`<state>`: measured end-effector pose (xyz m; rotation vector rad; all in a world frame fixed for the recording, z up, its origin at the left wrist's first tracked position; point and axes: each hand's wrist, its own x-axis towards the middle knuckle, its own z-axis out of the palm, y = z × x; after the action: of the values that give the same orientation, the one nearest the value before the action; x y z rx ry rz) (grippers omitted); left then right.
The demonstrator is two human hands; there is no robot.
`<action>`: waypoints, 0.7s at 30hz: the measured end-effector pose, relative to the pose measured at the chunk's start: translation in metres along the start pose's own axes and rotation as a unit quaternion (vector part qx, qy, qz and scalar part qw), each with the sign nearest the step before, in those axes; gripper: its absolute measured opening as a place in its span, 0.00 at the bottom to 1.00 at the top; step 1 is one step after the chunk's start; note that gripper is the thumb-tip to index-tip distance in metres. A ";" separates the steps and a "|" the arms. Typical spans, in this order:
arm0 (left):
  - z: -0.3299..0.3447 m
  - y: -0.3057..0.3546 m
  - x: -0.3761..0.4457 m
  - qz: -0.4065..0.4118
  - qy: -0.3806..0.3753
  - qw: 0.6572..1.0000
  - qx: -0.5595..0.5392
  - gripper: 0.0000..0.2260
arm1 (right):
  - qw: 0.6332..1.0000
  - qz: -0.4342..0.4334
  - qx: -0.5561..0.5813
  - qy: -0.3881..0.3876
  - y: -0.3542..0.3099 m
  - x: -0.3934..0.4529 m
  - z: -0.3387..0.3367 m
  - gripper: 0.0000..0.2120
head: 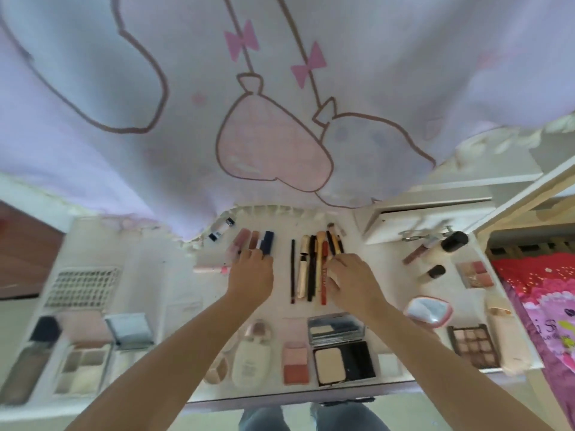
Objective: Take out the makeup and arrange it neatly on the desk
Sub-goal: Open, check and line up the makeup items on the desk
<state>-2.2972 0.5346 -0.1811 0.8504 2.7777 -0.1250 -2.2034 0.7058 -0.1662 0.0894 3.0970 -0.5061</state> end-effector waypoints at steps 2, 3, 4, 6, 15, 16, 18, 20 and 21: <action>0.000 -0.025 -0.012 -0.019 0.001 1.000 -0.015 0.16 | 0.997 0.027 0.047 -0.049 -0.021 0.018 0.019 0.14; 0.001 -0.036 -0.017 -0.025 0.001 1.000 -0.017 0.17 | 0.994 0.043 0.071 -0.069 -0.032 0.027 0.026 0.15; 0.002 -0.047 -0.022 -0.028 -0.001 0.999 -0.017 0.17 | 0.990 0.059 0.094 -0.084 -0.043 0.036 0.032 0.15; 0.006 -0.066 -0.028 -0.028 -0.013 0.999 -0.019 0.15 | 0.982 0.097 0.130 -0.101 -0.062 0.054 0.043 0.16; 0.016 -0.128 -0.039 0.024 -0.032 0.999 -0.030 0.16 | 0.946 0.275 0.161 -0.053 -0.095 0.125 0.073 0.21; 0.016 -0.133 -0.039 0.032 -0.038 0.998 -0.026 0.16 | 0.944 0.286 0.153 -0.066 -0.094 0.130 0.074 0.20; 0.015 -0.141 -0.038 0.046 -0.044 0.998 -0.023 0.16 | 0.943 0.288 0.135 -0.095 -0.090 0.140 0.074 0.15; 0.015 -0.146 -0.036 0.055 -0.041 0.997 -0.029 0.16 | 0.940 0.289 0.139 -0.116 -0.088 0.145 0.072 0.11; 0.015 -0.148 -0.035 0.058 -0.040 0.997 -0.033 0.15 | 0.937 0.293 0.142 -0.124 -0.087 0.146 0.071 0.10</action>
<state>-2.3487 0.3909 -0.1850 0.9640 2.6354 -0.0448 -2.3545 0.6089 -0.2069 0.8426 2.5421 -0.8379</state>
